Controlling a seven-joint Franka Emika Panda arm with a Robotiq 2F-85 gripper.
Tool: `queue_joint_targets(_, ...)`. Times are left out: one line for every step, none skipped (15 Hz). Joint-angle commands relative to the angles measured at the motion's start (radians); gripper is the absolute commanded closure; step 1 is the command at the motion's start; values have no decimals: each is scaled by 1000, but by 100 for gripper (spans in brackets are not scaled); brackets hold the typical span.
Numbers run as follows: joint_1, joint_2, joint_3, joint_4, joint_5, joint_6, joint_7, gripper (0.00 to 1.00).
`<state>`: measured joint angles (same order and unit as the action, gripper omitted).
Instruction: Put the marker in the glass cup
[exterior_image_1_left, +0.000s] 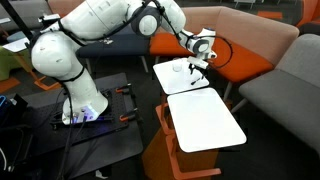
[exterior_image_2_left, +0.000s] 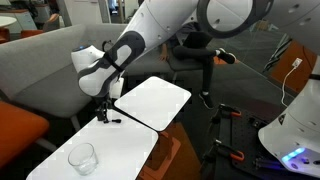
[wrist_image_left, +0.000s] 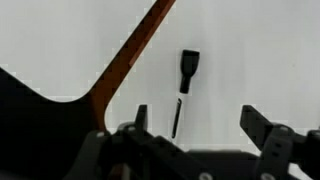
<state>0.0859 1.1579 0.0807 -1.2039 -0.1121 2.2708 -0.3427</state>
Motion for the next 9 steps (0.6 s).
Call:
queue_joint_targets(42, 93, -23, 161, -21, -87, 59, 2)
queue_joint_targets(50, 118, -29, 200, -19, -95, 83, 7)
queue_joint_targets(56, 138, -38, 231, -19, -100, 104, 8)
queue_joint_targets(56, 157, -42, 266, -16, -105, 116, 17)
queue_joint_targets(56, 174, -48, 298, -14, -110, 126, 15)
queue_joint_targets(51, 188, -47, 324, -12, -117, 118, 13)
queue_joint_targets(47, 208, -50, 356, -12, -127, 116, 15)
queue_joint_targets(47, 221, -52, 379, -14, -135, 109, 21)
queue_joint_targets(46, 230, -49, 398, -11, -147, 104, 22)
